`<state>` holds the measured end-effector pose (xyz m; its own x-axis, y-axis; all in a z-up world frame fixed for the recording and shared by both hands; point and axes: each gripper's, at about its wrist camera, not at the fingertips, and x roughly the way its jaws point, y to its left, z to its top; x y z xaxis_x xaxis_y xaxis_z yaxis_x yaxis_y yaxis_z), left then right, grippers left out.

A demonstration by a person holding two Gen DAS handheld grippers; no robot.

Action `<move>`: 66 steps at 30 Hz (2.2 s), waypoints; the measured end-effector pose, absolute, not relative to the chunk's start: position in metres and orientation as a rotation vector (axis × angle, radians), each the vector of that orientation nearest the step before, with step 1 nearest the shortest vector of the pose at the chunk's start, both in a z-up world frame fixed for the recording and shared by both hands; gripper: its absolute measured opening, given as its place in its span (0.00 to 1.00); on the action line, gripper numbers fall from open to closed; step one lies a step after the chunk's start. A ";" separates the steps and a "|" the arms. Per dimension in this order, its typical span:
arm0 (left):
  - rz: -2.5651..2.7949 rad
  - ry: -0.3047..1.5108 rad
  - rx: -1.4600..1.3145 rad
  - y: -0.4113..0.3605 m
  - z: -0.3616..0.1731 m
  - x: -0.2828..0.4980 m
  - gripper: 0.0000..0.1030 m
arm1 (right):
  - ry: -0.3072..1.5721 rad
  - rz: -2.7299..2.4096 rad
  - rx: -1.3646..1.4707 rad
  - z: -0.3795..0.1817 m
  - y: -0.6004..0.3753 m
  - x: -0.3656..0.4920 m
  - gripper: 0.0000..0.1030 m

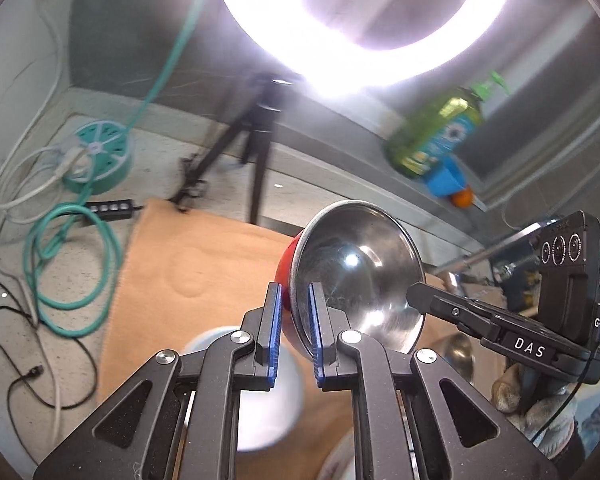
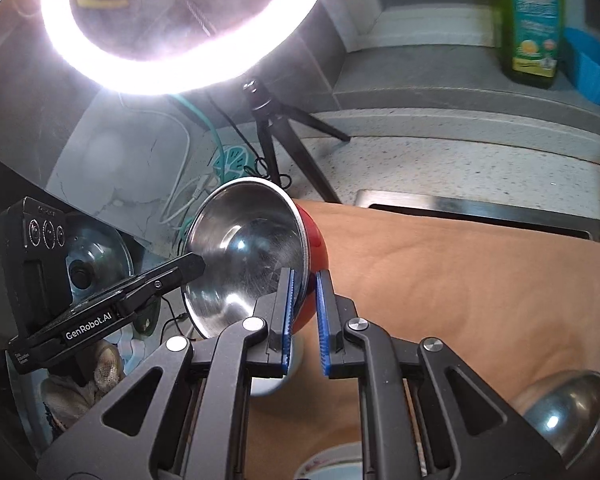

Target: Organize plates and bowls

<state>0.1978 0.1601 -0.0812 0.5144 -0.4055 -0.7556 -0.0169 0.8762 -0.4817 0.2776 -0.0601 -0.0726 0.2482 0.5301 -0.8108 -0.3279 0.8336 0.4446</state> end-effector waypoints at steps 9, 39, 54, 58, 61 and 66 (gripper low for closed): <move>-0.378 1.017 -0.420 0.098 -0.068 0.181 0.11 | 1.160 0.507 0.233 -0.053 -0.136 0.237 0.10; -0.583 1.193 -0.136 -0.096 -0.113 0.154 0.11 | 1.208 0.194 0.282 -0.103 -0.310 0.158 0.10; -0.531 1.232 -0.010 -0.116 -0.133 0.160 0.11 | 1.249 0.184 0.222 -0.132 -0.306 0.167 0.10; -0.525 1.235 0.011 -0.118 -0.136 0.161 0.11 | 1.254 0.184 0.206 -0.134 -0.304 0.169 0.10; -0.521 1.234 0.022 -0.119 -0.136 0.162 0.11 | 1.253 0.188 0.195 -0.134 -0.303 0.170 0.10; -0.519 1.239 0.024 -0.119 -0.136 0.163 0.11 | 1.264 0.191 0.178 -0.134 -0.301 0.172 0.11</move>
<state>0.1629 -0.1194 -0.1357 0.2253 -0.3635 -0.9039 0.3890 0.8842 -0.2586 0.1725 -0.3009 -0.1336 0.2901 0.2401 -0.9264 -0.0442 0.9703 0.2377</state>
